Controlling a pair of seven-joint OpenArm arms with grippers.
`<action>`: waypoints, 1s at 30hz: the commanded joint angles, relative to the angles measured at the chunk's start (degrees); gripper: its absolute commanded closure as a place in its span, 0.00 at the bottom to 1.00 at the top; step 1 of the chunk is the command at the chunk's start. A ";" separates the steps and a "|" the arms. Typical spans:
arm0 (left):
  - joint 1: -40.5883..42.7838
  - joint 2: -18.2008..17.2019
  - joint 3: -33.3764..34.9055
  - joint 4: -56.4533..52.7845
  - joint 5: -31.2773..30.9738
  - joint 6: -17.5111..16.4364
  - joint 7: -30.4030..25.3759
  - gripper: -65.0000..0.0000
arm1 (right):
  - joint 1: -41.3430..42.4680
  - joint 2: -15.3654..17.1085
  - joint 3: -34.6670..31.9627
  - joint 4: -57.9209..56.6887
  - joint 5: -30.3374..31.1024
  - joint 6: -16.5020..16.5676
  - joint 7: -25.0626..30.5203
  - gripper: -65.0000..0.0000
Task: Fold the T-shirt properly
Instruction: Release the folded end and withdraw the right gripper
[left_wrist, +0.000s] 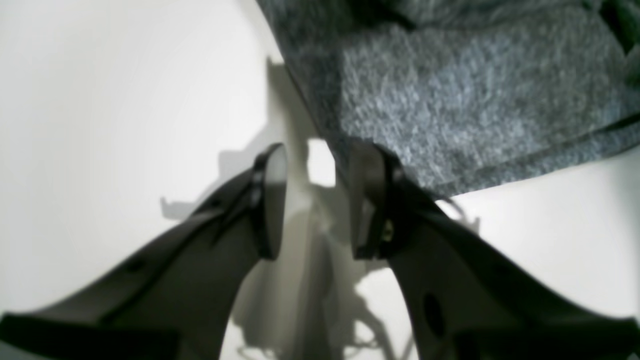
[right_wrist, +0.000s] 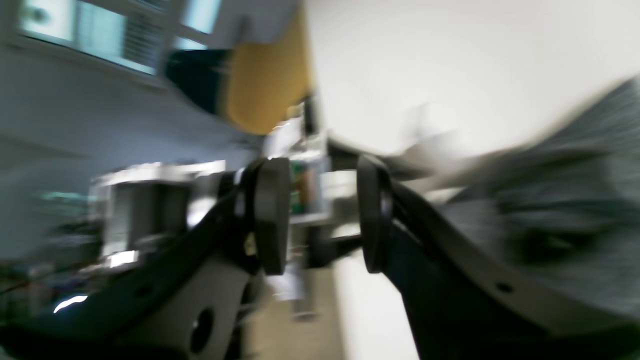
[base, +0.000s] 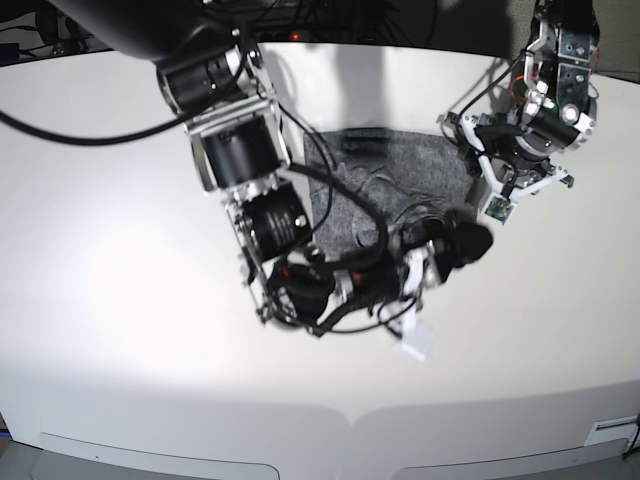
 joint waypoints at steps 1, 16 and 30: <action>-0.63 -0.26 -0.24 1.09 0.04 0.20 -1.16 0.69 | 2.89 -0.38 1.77 0.92 -1.49 0.25 2.78 0.65; -0.96 -0.24 -0.24 13.11 -0.61 0.17 -3.50 0.69 | 3.30 17.11 12.26 0.98 -33.46 0.25 15.10 0.65; -0.94 -0.22 -0.24 16.74 -17.44 -4.48 -7.34 0.69 | -11.02 30.64 17.77 15.82 -36.20 0.25 27.41 0.71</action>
